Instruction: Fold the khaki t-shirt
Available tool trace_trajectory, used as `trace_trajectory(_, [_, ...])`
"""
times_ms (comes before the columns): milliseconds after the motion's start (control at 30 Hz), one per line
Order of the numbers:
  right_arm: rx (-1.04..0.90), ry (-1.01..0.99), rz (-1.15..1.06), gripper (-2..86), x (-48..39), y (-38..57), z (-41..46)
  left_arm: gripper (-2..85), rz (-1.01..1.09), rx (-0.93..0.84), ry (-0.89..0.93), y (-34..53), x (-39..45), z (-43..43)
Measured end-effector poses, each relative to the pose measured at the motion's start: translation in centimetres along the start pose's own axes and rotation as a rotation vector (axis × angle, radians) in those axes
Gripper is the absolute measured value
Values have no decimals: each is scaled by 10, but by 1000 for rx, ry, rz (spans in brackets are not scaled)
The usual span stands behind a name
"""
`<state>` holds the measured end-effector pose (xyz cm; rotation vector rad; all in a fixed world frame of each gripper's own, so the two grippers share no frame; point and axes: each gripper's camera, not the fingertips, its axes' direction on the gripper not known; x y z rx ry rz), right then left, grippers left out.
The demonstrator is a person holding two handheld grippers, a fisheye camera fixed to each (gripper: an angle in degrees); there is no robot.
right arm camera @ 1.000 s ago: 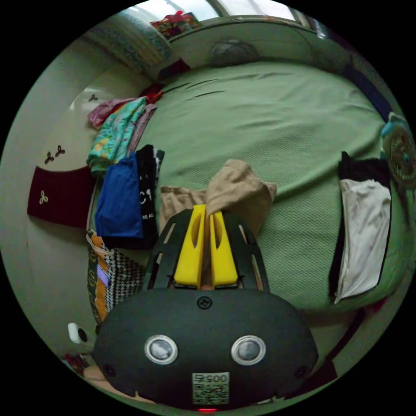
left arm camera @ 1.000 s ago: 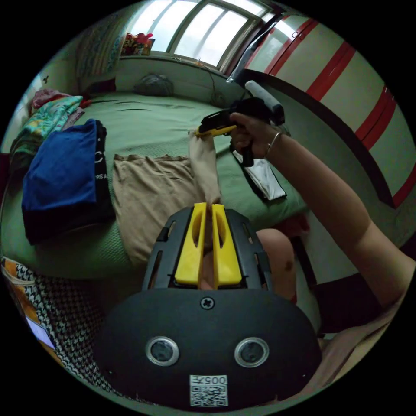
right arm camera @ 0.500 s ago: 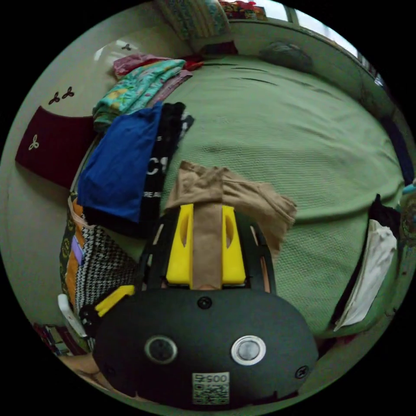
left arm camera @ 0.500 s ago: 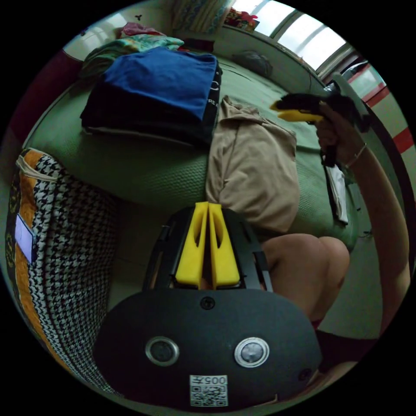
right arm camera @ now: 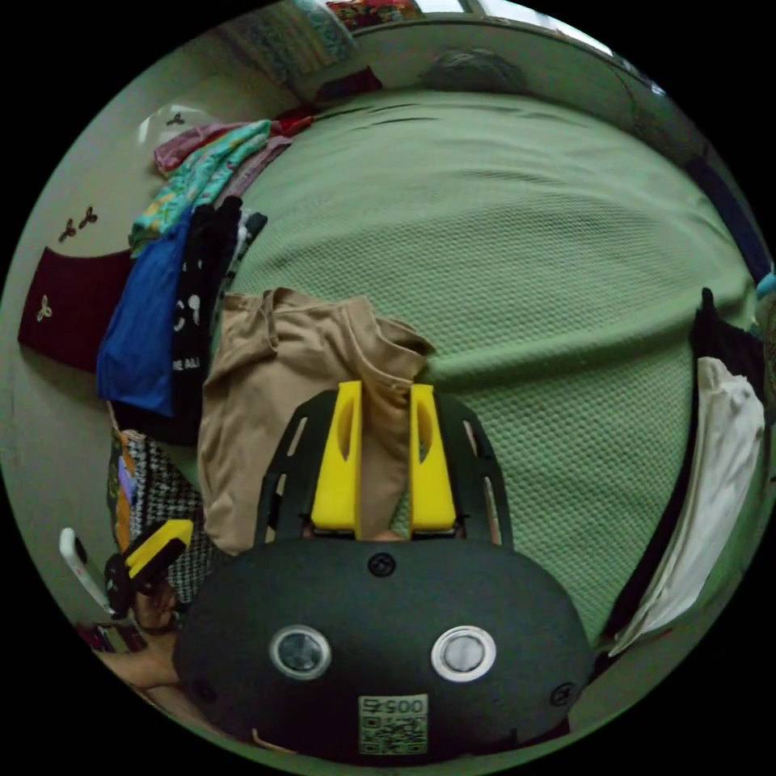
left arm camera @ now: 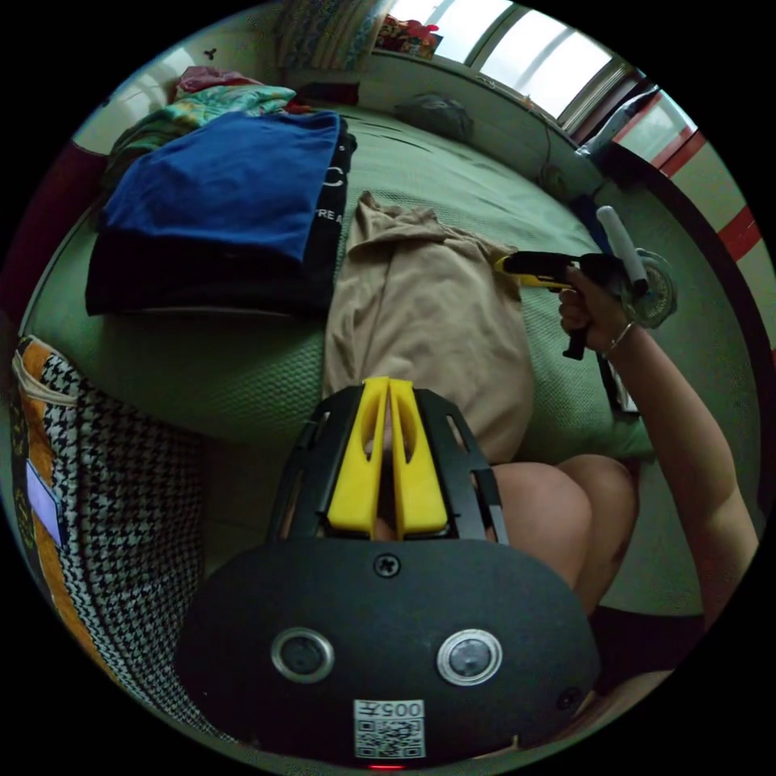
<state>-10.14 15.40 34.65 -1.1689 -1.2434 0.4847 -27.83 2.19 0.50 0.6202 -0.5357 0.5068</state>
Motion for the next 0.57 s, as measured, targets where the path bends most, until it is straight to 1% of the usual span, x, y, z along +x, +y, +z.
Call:
trace_trajectory(67, [-2, -13, -32, 18, -6, -3, 0, -4, 9, -6, 0, -9, 6, 5])
trace_trajectory(133, [16, -15, 2, 0, -7, -11, -9, -4, 22, -7, 3, -18, 12, 10])
trace_trajectory(233, [38, -50, 45, -5, -2, -27, -22, -3, 51, -1, 10, -37, 25, 17])
trace_trajectory(267, [40, -35, 47, -4, -1, -32, -24, -3, 67, 1, 9, -46, 32, 20])
trace_trajectory(433, [117, 162, 98, 9, 12, -84, -49, -2, 130, 33, 21, -84, 62, 27])
trace_trajectory(533, [162, 178, 235, 25, 27, -105, -68, -2, 135, 34, 55, -110, 78, 34])
trace_trajectory(567, [173, 177, 244, 31, 28, -107, -72, -2, 141, 41, 68, -120, 86, 36])
